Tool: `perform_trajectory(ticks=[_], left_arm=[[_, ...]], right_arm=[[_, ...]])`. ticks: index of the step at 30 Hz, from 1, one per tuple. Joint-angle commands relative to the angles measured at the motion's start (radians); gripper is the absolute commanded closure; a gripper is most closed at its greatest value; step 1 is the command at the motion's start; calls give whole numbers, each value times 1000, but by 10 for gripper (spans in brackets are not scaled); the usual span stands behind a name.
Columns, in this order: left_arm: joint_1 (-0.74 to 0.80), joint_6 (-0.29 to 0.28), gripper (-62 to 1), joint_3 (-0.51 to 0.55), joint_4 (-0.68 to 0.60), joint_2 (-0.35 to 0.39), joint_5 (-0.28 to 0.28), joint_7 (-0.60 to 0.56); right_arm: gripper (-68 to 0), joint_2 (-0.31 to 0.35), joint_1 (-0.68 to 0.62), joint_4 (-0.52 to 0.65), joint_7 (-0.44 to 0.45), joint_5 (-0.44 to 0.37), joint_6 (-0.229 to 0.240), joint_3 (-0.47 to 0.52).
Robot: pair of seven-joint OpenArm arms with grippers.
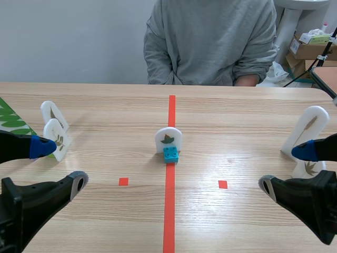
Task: Do the leaf sorting experiment
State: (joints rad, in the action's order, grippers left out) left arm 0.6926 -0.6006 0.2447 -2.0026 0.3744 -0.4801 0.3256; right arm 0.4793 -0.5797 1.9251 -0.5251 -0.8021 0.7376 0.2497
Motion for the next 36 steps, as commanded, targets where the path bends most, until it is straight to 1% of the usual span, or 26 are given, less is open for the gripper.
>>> perform_trajectory(ticks=[1,27,32,34,36], left_arm=[[5,-1,-493,0,-1,6,-10,-11],[5,-1,-493,0,-1,6,-10,-11],[5,-1,-493,0,-1,6,-10,-11],[5,-1,-493,0,-1,6,-10,-11],[5,-1,-493,0,-1,5,-10,-11]], right_arm=[[-582,10,6,4,15,-14,8,10],[-582,10,6,4,14,-12,8,10],[-582,11,38,-13,5,43,8,2],[-582,16,77,-42,2,68,8,-15],[-582,29,128,-85,1,73,8,-45]])
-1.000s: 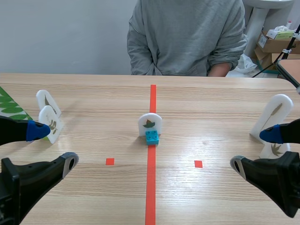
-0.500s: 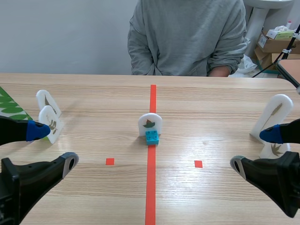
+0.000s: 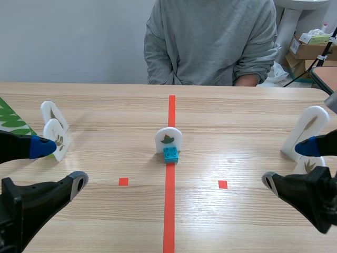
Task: Do the leaf sorting experiment
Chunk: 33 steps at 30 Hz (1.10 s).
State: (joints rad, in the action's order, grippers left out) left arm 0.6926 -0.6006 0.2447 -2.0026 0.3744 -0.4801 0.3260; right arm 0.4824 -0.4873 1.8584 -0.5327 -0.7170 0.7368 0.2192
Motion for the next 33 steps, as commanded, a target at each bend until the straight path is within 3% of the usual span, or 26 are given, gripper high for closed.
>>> perform_trajectory(ticks=[1,7,17,25,33], left_arm=[[5,-1,-493,0,-1,5,-10,-11],[4,-1,-493,0,-1,5,6,-11],[5,0,-493,1,-1,-16,33,-11],[5,3,-493,1,-1,-45,58,-11],[5,3,-493,1,-1,-47,58,-10]], right_arm=[[-582,32,66,-43,6,-8,9,-34],[-582,47,288,-231,8,66,9,-197],[-582,29,704,-509,61,200,9,-576],[-582,-78,929,-711,113,288,9,-810],[-582,-205,1057,-875,143,334,9,-913]])
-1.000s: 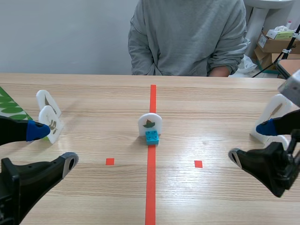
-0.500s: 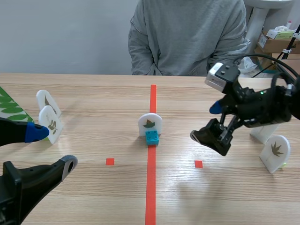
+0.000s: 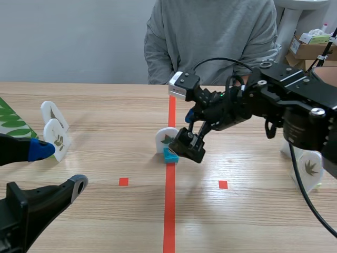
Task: Do the leaf sorting experiment
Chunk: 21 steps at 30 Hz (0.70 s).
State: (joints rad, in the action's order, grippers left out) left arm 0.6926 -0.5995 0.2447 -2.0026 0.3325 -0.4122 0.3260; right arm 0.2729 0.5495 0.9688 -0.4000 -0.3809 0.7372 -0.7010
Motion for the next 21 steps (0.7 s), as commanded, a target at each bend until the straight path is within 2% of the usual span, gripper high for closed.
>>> perform_trajectory(ticks=[1,11,16,19,21], left_arm=[[5,2,-493,1,-1,-5,-10,-10],[5,2,-493,1,-1,-5,-10,-10],[5,2,-493,1,-1,-5,-10,-10],[5,2,-493,1,-1,-5,-10,-10],[5,2,-493,1,-1,-5,-10,-10]], right_arm=[[-582,-9,31,-2,11,1,8,0],[-582,-122,63,-182,71,90,8,-21],[-568,-129,58,-200,77,91,-4,-21],[-486,-126,56,-200,87,91,-21,-21],[-461,-126,55,-200,87,91,-38,-21]])
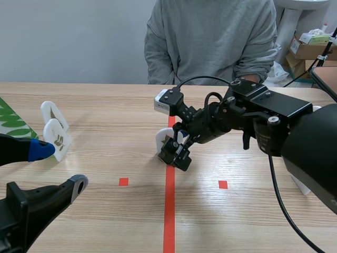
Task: Do the leaf sorting experiment
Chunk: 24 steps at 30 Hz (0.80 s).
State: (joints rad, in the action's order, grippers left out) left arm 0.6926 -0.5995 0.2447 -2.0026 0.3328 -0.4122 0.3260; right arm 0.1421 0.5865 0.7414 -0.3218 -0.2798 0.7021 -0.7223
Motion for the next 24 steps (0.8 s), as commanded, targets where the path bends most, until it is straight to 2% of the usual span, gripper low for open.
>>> perform_trajectory(ticks=[1,9,13,16,21,24], left_arm=[[5,2,-493,1,-1,-5,-10,-10],[5,2,-493,1,-1,-5,-10,-10],[5,2,-493,1,-1,-5,-10,-10],[5,2,-493,1,-1,-5,-10,-10],[5,2,-493,1,-1,-5,-10,-10],[5,2,-493,1,-1,-5,-10,-10]], right_arm=[[-453,6,18,27,12,-10,-3,0],[-311,30,14,28,64,-10,-7,2],[-261,39,8,28,77,-10,-6,3],[-176,41,5,28,97,-10,-6,3],[-156,41,6,28,103,-10,-6,3],[-82,40,6,28,104,-10,-6,3]])
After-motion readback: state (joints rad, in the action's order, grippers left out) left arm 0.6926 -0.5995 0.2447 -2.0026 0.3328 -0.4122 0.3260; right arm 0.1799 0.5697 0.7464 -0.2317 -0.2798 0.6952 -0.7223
